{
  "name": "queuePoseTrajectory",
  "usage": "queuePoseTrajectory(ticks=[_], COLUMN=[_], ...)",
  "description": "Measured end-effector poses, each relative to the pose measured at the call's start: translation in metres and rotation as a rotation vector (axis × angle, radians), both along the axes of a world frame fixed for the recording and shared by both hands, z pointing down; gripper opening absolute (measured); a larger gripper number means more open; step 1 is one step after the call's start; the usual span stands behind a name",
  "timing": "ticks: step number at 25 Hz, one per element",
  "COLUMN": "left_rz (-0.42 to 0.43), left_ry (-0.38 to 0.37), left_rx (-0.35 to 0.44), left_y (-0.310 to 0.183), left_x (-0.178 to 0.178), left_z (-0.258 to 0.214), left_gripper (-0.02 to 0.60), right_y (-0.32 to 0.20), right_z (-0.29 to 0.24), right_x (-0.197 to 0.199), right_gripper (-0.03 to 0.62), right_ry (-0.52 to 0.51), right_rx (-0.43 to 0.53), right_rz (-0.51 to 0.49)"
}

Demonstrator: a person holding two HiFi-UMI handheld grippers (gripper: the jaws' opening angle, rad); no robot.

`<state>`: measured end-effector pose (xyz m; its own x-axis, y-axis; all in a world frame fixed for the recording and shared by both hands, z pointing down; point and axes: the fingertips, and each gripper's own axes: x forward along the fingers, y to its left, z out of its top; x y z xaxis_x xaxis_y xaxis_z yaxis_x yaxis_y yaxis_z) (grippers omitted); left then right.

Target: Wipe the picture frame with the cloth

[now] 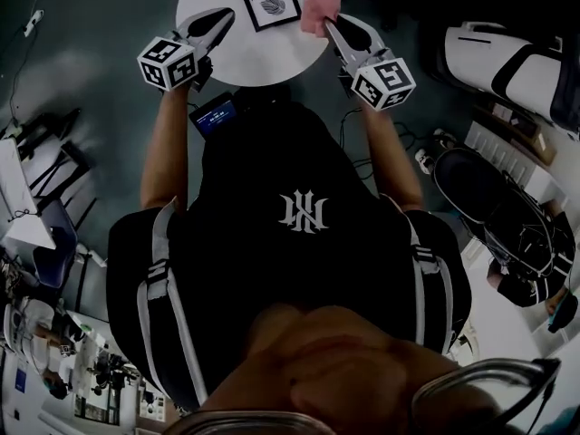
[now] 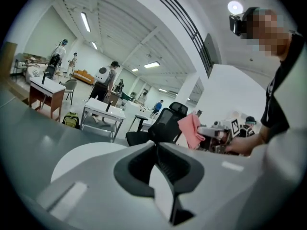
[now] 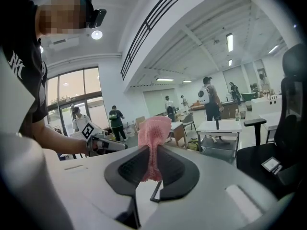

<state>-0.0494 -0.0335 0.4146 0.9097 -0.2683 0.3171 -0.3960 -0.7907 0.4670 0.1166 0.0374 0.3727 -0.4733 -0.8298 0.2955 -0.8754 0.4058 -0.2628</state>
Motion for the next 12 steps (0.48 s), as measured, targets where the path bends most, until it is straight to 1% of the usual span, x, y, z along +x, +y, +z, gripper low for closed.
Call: queuePoseTrajectory(ticks=[5, 10, 12], left_rz=[0.054, 0.087, 0.087], left_ry=[-0.020, -0.068, -0.088], left_rx=[-0.126, -0.253, -0.287], left_y=[-0.026, -0.045, -0.051], left_x=[-0.006, 0.007, 0.006], left_z=[0.049, 0.106, 0.123], left_gripper=[0.031, 0.046, 0.046], right_y=[-0.037, -0.064, -0.075], right_z=[0.017, 0.048, 0.058], right_x=[-0.014, -0.003, -0.005], right_gripper=[0.052, 0.052, 0.052], right_ry=[0.011, 0.029, 0.045], right_rx=[-0.033, -0.078, -0.087], right_rz=[0.016, 0.025, 0.013])
